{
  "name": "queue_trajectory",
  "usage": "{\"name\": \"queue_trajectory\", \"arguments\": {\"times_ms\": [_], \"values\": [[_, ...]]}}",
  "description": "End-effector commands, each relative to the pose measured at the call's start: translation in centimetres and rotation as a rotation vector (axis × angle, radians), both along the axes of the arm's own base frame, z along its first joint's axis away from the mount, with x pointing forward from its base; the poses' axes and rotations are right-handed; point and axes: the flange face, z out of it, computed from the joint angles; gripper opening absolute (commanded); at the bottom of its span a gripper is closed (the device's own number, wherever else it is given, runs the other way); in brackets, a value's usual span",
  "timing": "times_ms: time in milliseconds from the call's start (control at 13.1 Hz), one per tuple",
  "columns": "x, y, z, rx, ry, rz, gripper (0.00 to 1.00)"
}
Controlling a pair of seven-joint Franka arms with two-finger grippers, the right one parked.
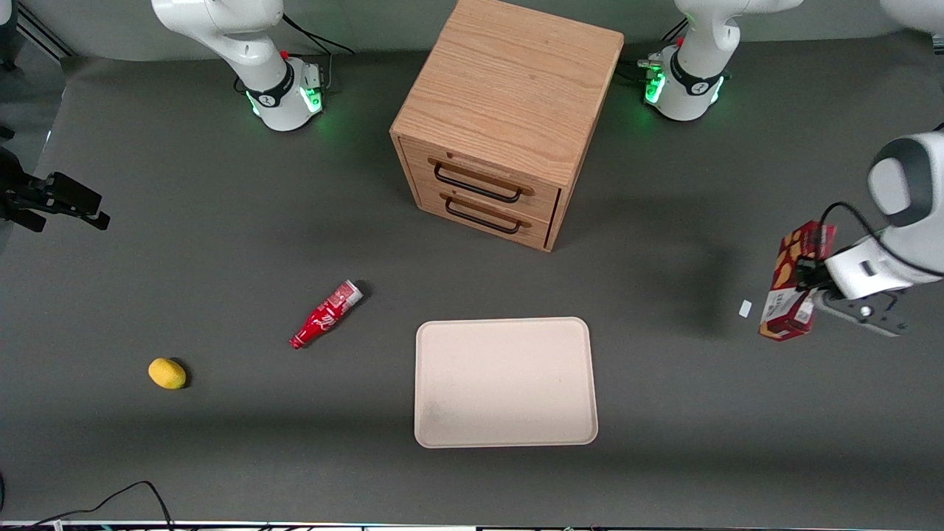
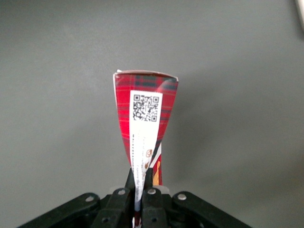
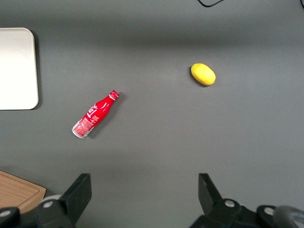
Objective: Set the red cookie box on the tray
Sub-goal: 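Lift the box and carry it with the left gripper over the tray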
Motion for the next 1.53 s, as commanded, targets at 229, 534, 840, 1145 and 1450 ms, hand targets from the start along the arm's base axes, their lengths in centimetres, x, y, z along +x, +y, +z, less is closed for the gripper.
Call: {"name": "queue_trajectory", "arguments": {"times_ms": [229, 534, 840, 1145, 1450], "values": [[0.7, -0.5, 10.1, -0.019, 0.03, 0.011, 0.0], [1.7, -7.5, 11.4, -0.014, 0.005, 0.1, 0.0], [3.8, -20.2, 10.8, -0.049, 0.005, 0.272, 0.0], [7.4, -30.5, 9.2, -0.113, -0.02, 0.39, 0.0], [10.1, -35.3, 3.6, -0.148, -0.105, 0.451, 0.0]]}}
